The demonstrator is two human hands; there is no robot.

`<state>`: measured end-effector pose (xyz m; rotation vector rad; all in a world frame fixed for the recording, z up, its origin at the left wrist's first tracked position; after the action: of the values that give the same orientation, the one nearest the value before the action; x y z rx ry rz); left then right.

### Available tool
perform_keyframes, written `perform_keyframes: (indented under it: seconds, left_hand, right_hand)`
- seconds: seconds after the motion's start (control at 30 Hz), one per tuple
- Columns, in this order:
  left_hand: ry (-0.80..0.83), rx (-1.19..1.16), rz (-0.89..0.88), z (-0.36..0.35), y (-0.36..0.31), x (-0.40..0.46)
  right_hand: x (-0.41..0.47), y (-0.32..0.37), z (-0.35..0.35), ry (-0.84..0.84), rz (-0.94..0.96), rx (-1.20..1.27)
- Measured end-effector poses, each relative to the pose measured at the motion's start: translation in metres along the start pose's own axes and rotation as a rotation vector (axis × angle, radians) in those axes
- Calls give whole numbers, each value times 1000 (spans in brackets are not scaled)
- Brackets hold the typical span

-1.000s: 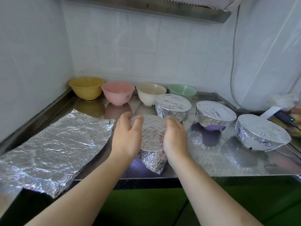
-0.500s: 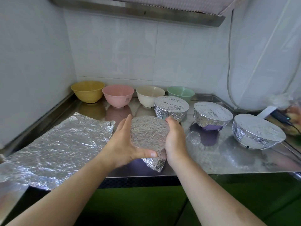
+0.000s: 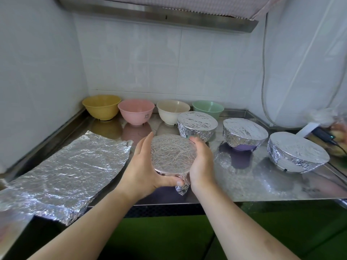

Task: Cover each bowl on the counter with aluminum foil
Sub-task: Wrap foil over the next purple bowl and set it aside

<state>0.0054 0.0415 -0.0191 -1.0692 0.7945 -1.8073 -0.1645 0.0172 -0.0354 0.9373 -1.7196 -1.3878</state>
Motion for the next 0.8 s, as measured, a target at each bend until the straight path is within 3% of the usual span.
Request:
perform_keyframes:
  seconds: [0.2,0.4,0.67,0.8]
  left_hand:
    - [78,93,11,8,1,4]
    - [58,136,30,0,-4,4]
    - [36,176,19,-4,-9,2]
    - [76,196,32,1,-8,3]
  right_hand:
    - [2,4,19,87,-12,-4]
    - [-3,3,11,35,-68,-17]
    - [-16,9,7,-82,28,-47]
    - [-18,11,17,-22,87,-162]
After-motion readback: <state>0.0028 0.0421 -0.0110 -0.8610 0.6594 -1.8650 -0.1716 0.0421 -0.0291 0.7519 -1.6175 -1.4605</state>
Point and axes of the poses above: each hand's wrist, its own x-axis towards the middle knuckle, its own z-axis out of the back of the hand, y = z × x, the point moved 1 cm from there along x, towards the middle knuckle, and after that the axes turned 10 degrees about -x, right-handed, at the moved point
